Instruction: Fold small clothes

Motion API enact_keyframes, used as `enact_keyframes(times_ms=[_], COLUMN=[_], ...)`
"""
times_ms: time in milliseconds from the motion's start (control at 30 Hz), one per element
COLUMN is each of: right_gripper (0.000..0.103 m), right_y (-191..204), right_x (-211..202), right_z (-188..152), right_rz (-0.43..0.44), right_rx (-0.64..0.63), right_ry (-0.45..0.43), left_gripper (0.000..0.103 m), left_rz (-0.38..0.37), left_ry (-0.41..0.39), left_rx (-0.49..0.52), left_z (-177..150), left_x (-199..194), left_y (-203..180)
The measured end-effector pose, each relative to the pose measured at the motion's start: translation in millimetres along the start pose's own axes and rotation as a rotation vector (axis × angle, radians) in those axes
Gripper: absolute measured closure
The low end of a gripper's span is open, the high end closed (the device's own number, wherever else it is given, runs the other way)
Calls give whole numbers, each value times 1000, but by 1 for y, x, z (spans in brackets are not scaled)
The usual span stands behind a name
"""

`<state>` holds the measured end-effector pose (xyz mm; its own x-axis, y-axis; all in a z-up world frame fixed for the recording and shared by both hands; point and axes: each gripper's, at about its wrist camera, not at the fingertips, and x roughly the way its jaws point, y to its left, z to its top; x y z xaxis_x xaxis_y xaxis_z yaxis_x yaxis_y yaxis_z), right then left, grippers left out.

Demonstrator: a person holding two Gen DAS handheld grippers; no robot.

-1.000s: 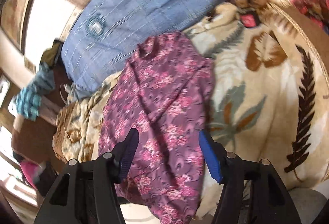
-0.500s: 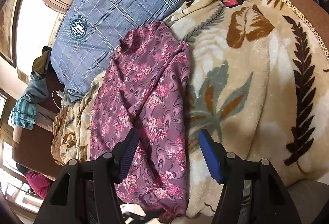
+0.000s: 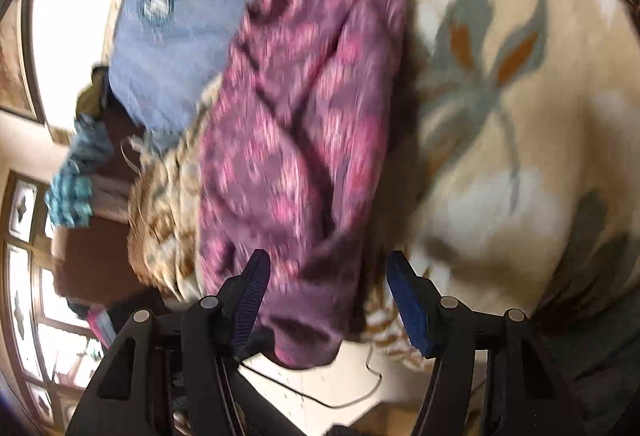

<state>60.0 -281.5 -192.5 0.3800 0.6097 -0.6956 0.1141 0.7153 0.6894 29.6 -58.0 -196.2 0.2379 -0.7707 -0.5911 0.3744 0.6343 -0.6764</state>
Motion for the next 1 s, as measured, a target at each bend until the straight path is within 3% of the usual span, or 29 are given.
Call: enact_keyframes(times_ms=[33, 67, 100, 167, 233, 267, 300, 333, 433, 533, 667, 733, 767, 800, 833, 867, 900, 1000], right_gripper=[60, 80, 91, 95, 96, 97, 99, 102, 103, 93, 58, 57, 55, 54, 54, 54, 54, 54], right_y=[2, 4, 6, 7, 8, 7, 4, 2, 3, -3, -18, -21, -25, -27, -26, -25, -24, -21], right_x=[3, 5, 3, -12, -27, -35, -41, -47, -64, -57, -52, -54, -54, -53, -54, -52, -53, -51], right_z=[0, 1, 1, -3, -9, -12, -15, -17, -19, -12, -8, -7, -6, -6, -6, -6, -6, -7], right_rz=[1, -9, -41, -62, -85, -119, -173, -210, -212, -177, -97, -79, -67, -62, -60, -60, -56, -31], right_rx=[-7, -16, -19, -18, -28, -32, -19, -5, -15, -9, 49, 70, 84, 90, 86, 74, 69, 50], right_ry=[6, 12, 6, -52, -106, -139, -166, -177, -222, -185, -202, -219, -220, -215, -213, -207, -203, -185], left_gripper=[98, 98, 98, 92, 76, 61, 54, 54, 53, 53, 53, 52, 56, 78, 93, 100, 100, 100], left_rz=[-20, -42, -68, -104, -92, -83, -57, -45, -30, 76, 153, 217, 273, 308, 329, 330, 297, 96], left_ry=[5, 17, 29, 35, 36, 26, 10, 11, 53, 100, 196, 217, 226, 228, 211, 214, 217, 153], left_rx=[7, 16, 30, 78, 123, 136, 153, 169, 230, 306, 417, 469, 481, 477, 464, 453, 434, 307], left_z=[-5, -4, -5, -10, -14, -14, -14, -13, -12, -15, -24, -26, -27, -26, -25, -23, -21, -11], left_x=[0, 1, 1, -3, -8, -8, -7, -5, 10, 36, 74, 93, 102, 108, 108, 107, 101, 56], left_y=[-3, -6, -12, -25, -37, -39, -43, -46, -60, -71, -90, -100, -102, -103, -103, -101, -98, -82])
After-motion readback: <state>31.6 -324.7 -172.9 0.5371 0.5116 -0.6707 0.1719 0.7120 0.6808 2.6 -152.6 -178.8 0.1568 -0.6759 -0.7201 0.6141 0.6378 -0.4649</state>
